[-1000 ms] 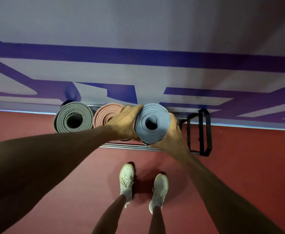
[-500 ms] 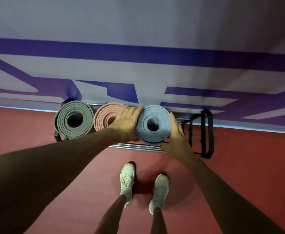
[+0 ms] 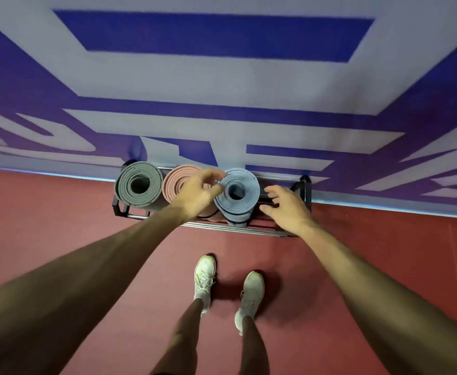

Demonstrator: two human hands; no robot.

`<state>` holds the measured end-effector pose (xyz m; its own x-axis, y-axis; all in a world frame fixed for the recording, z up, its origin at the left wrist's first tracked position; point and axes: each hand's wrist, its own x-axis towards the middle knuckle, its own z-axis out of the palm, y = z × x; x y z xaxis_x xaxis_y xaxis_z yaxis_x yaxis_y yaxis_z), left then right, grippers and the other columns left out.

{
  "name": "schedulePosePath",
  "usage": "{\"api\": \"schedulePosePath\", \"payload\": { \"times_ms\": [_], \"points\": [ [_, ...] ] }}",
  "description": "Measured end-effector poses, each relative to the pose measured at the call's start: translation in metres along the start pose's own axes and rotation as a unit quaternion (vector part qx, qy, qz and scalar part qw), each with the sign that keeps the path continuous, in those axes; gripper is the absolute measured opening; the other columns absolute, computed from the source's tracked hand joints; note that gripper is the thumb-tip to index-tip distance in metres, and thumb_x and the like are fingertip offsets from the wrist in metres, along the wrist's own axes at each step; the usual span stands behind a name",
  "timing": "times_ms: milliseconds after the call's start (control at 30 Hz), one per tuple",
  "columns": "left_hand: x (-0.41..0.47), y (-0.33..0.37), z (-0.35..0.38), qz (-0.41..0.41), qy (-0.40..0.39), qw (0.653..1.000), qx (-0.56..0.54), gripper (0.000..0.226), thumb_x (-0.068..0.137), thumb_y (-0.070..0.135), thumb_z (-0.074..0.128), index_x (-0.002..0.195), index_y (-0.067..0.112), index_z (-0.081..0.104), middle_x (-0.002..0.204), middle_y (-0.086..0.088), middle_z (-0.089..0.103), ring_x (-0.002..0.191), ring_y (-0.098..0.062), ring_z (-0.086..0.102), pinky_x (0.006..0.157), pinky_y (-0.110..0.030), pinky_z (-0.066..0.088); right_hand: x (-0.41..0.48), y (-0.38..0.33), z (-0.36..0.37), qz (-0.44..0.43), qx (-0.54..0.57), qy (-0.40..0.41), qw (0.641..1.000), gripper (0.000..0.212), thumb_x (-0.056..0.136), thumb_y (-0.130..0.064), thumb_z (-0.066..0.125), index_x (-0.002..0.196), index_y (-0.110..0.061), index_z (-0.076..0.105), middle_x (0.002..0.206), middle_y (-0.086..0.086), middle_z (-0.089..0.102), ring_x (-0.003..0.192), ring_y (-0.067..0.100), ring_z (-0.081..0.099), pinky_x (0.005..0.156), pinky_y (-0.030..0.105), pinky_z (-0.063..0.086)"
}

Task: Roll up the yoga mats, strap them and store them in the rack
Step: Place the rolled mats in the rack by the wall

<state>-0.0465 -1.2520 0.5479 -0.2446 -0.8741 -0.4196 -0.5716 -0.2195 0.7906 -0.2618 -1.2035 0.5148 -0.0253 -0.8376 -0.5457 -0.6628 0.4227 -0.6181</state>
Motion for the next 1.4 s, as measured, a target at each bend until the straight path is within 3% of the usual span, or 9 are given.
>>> {"api": "schedulePosePath", "payload": {
  "times_ms": [100, 233, 567, 733, 967, 1067, 1200, 1300, 1400],
  "points": [
    [-0.024, 0.029, -0.010, -0.023, -0.050, 0.998, 0.025, 0.009, 0.090, 0.020, 0.062, 0.097, 0.024, 0.067, 0.106, 0.005, 0.068, 0.104, -0.013, 0.062, 0.101, -0.034, 0.045, -0.030, -0.017, -0.028, -0.004, 0.032, -0.006, 0.999, 0.043, 0.089, -0.030, 0.067, 0.128, -0.017, 0.057, 0.119, 0.000, 0.065, 0.110, 0.017, 0.060, 0.098, 0.033, 0.047],
    [-0.067, 0.064, -0.020, -0.032, -0.100, 0.992, 0.065, 0.009, 0.091, 0.024, 0.061, 0.094, 0.022, 0.070, 0.108, 0.003, 0.068, 0.107, -0.014, 0.061, 0.102, -0.032, 0.043, -0.071, -0.033, -0.047, -0.031, 0.035, 0.000, 0.999, 0.036, 0.089, -0.035, 0.066, 0.120, -0.020, 0.061, 0.101, -0.003, 0.070, 0.098, 0.015, 0.065, 0.092, 0.033, 0.050],
    [-0.182, 0.095, -0.054, 0.039, -0.046, 0.998, 0.035, 0.009, 0.093, 0.016, 0.058, 0.096, 0.014, 0.066, 0.100, 0.007, 0.063, 0.090, -0.001, 0.057, 0.074, 0.002, 0.037, -0.169, -0.055, -0.025, -0.055, 0.079, 0.062, 0.993, 0.023, 0.087, -0.033, 0.069, 0.105, -0.020, 0.068, 0.095, -0.005, 0.068, 0.094, 0.012, 0.066, 0.087, 0.026, 0.051],
    [-0.231, 0.077, -0.075, 0.087, -0.060, 0.991, 0.078, 0.020, 0.095, 0.026, 0.056, 0.109, 0.015, 0.064, 0.112, 0.001, 0.061, 0.101, -0.010, 0.056, 0.089, -0.017, 0.038, -0.233, -0.067, 0.010, -0.045, 0.069, 0.121, 0.989, 0.027, 0.088, -0.032, 0.068, 0.109, -0.015, 0.067, 0.093, -0.005, 0.069, 0.089, 0.012, 0.065, 0.083, 0.022, 0.049],
    [-0.309, 0.034, -0.078, 0.111, -0.138, 0.980, 0.095, 0.018, 0.094, 0.026, 0.057, 0.106, 0.016, 0.067, 0.100, 0.006, 0.065, 0.096, -0.008, 0.059, 0.087, -0.018, 0.042, -0.338, -0.080, 0.082, -0.021, 0.086, 0.180, 0.980, 0.027, 0.089, -0.027, 0.067, 0.110, -0.010, 0.067, 0.095, -0.001, 0.066, 0.094, 0.017, 0.065, 0.086, 0.027, 0.048],
    [-0.337, 0.030, -0.068, 0.129, -0.183, 0.968, 0.111, 0.011, 0.094, 0.021, 0.057, 0.096, 0.021, 0.067, 0.101, 0.004, 0.068, 0.098, -0.010, 0.061, 0.092, -0.022, 0.043, -0.380, -0.074, 0.098, -0.007, 0.094, 0.191, 0.977, 0.026, 0.088, -0.026, 0.069, 0.107, -0.008, 0.068, 0.097, 0.003, 0.068, 0.094, 0.018, 0.065, 0.092, 0.033, 0.051],
    [-0.370, 0.042, -0.034, 0.151, -0.241, 0.950, 0.129, 0.012, 0.093, 0.019, 0.057, 0.090, 0.025, 0.067, 0.105, 0.003, 0.068, 0.099, -0.010, 0.060, 0.095, -0.021, 0.042, -0.441, -0.047, 0.114, 0.020, 0.120, 0.214, 0.969, 0.024, 0.089, -0.024, 0.068, 0.105, -0.007, 0.068, 0.098, 0.003, 0.069, 0.093, 0.015, 0.064, 0.088, 0.025, 0.048],
    [-0.402, 0.056, 0.007, 0.182, -0.291, 0.928, 0.144, 0.011, 0.093, 0.018, 0.057, 0.094, 0.021, 0.067, 0.106, -0.002, 0.069, 0.095, -0.011, 0.061, 0.086, -0.013, 0.044, -0.495, -0.009, 0.132, 0.057, 0.125, 0.253, 0.958, 0.021, 0.088, -0.025, 0.069, 0.094, -0.004, 0.068, 0.093, 0.007, 0.070, 0.088, 0.023, 0.065, 0.088, 0.034, 0.050],
    [-0.439, 0.062, 0.060, 0.214, -0.335, 0.899, 0.181, 0.014, 0.078, 0.040, 0.062, 0.083, 0.031, 0.071, 0.100, 0.003, 0.071, 0.093, -0.012, 0.064, 0.095, -0.027, 0.048, -0.560, 0.033, 0.153, 0.107, 0.145, 0.288, 0.940, 0.022, 0.088, -0.024, 0.069, 0.094, -0.002, 0.069, 0.093, 0.012, 0.071, 0.087, 0.023, 0.064, 0.087, 0.039, 0.049]
  ]
}}
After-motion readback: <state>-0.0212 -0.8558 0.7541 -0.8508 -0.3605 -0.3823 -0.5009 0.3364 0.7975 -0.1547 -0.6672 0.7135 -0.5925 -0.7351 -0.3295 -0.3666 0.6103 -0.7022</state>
